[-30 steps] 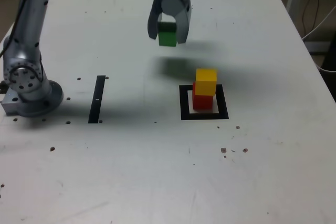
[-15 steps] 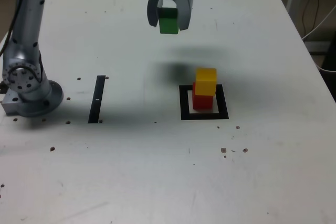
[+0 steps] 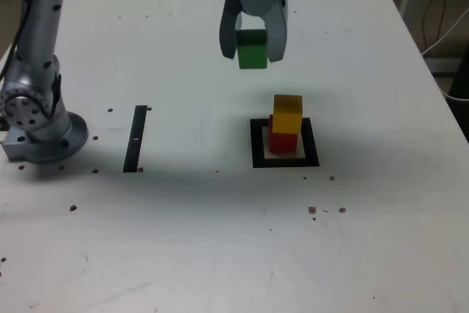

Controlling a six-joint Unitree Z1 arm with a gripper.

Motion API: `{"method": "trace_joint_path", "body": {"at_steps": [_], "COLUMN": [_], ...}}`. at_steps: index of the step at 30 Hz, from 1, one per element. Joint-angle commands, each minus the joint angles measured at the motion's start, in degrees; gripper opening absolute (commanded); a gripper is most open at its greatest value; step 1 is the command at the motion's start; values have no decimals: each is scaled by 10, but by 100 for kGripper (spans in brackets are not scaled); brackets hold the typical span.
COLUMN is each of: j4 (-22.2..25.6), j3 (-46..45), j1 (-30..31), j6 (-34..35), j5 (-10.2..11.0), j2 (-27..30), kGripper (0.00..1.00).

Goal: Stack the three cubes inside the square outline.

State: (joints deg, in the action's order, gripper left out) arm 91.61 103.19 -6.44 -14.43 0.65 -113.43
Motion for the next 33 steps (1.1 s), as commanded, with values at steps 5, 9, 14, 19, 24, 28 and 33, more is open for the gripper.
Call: {"method": "trace_joint_path", "body": {"at_steps": [5, 9, 14, 19, 24, 28, 33], "j4": [9, 10, 11, 11, 12, 13, 12], "j3": [20, 32, 48, 64, 72, 77, 80], "j1": [55, 79, 98, 106, 107, 107, 104], "j6": [42, 56, 66, 69, 70, 70, 68], "j5": [-15, -19, -20, -20, -17, -13, -11], "j2": [-11, -23, -43, -60, -67, -70, -76], "kGripper": [30, 30, 30, 30, 30, 30, 31]}}
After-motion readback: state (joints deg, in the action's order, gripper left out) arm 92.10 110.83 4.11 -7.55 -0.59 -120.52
